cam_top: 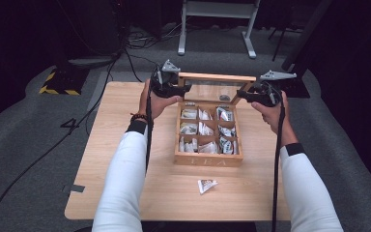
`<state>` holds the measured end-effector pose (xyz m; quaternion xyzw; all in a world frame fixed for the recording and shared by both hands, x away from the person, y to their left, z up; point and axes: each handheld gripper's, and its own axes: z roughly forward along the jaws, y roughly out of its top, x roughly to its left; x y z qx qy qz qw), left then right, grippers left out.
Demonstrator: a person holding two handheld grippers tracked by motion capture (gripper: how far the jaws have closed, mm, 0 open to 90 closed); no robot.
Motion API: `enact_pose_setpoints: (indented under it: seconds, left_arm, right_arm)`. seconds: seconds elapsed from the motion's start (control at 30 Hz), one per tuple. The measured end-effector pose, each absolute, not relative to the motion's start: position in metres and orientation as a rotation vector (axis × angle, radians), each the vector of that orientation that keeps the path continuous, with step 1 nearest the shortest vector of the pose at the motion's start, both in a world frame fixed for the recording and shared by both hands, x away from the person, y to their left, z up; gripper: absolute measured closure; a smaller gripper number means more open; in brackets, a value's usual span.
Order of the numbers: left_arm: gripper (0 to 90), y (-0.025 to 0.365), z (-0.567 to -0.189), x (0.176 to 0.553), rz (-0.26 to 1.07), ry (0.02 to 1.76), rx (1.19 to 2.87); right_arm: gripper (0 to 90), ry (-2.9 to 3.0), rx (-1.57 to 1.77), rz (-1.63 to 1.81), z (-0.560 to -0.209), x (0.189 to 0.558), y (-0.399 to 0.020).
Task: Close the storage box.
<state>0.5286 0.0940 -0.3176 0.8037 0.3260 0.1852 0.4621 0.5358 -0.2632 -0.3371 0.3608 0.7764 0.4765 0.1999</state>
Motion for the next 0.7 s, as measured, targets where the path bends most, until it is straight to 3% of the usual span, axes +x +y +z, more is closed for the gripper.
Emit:
enact_pose_setpoints:
  seconds: [0.7]
  left_arm:
    - [55.1, 0.100, -0.310, 0.493, 0.483, 0.709, 2.004]
  right_arm:
    - [52.0, 2.203, 0.938, 1.335, -0.331, 0.509, -0.266]
